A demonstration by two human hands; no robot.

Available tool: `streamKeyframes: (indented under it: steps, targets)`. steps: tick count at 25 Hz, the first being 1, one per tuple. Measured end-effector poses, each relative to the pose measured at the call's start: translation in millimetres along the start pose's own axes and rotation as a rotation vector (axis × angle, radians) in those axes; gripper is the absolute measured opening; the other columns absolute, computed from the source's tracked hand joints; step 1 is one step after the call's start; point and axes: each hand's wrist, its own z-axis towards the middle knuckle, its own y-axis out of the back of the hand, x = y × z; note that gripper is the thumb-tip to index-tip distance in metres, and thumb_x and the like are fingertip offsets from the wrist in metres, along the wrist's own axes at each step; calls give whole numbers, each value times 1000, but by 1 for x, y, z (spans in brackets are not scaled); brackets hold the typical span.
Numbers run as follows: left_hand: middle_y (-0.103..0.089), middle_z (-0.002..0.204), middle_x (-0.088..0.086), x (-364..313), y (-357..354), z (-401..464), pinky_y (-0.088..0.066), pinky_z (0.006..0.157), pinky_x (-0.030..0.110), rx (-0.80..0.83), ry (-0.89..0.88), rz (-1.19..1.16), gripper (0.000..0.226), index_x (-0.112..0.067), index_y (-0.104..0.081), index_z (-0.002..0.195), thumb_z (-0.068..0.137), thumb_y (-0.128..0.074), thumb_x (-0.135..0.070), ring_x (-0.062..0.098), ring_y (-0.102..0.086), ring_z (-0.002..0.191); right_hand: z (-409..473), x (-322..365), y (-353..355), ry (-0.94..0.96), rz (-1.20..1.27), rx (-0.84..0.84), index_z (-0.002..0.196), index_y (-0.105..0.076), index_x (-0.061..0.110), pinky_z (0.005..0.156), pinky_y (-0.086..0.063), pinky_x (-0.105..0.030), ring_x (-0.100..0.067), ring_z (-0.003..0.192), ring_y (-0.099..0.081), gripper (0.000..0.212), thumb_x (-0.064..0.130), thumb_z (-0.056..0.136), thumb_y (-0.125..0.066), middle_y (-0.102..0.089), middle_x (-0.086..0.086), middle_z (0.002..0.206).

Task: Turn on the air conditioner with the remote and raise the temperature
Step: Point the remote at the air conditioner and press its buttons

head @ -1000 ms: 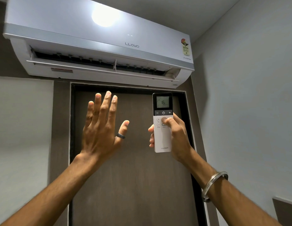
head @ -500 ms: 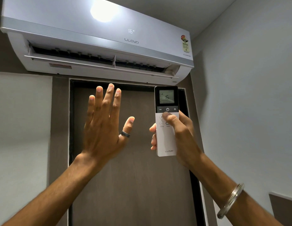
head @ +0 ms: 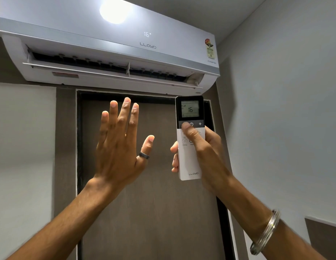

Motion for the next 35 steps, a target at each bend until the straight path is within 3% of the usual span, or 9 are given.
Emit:
streamKeyframes:
  steps: [6,10,26,35]
  targets:
    - [-12,171,16,2,1,-2,-7,130,55,6,-4,8,79,-7,-21,161,100,-35,-55,36,-3,159,0,-4,1,-162,204,36,107,-61,-3,55,-62,-40,-32,52,-70,62,53,96,-39,-77,-17,76]
    - [-12,171,16,3,2,0,-5,131,54,-6,-11,20,79,-7,-21,161,100,-35,-55,37,-3,159,2,-8,2,-155,149,21,107,-61,5,54,-64,-37,-29,52,-73,56,55,94,-40,-79,-12,74]
    - [-13,171,17,0,3,3,-10,129,58,-20,-21,4,79,-7,-20,161,101,-34,-56,37,-3,159,3,-17,6,-154,178,-41,117,-54,-15,54,-63,-42,-35,50,-71,73,54,97,-42,-77,-19,74]
    - [-15,171,18,5,2,7,-10,129,58,-44,-16,17,79,-6,-21,161,101,-34,-56,39,-6,159,3,-13,9,-131,174,-38,122,-54,-14,58,-63,-39,-32,52,-71,74,53,96,-39,-78,-14,74]
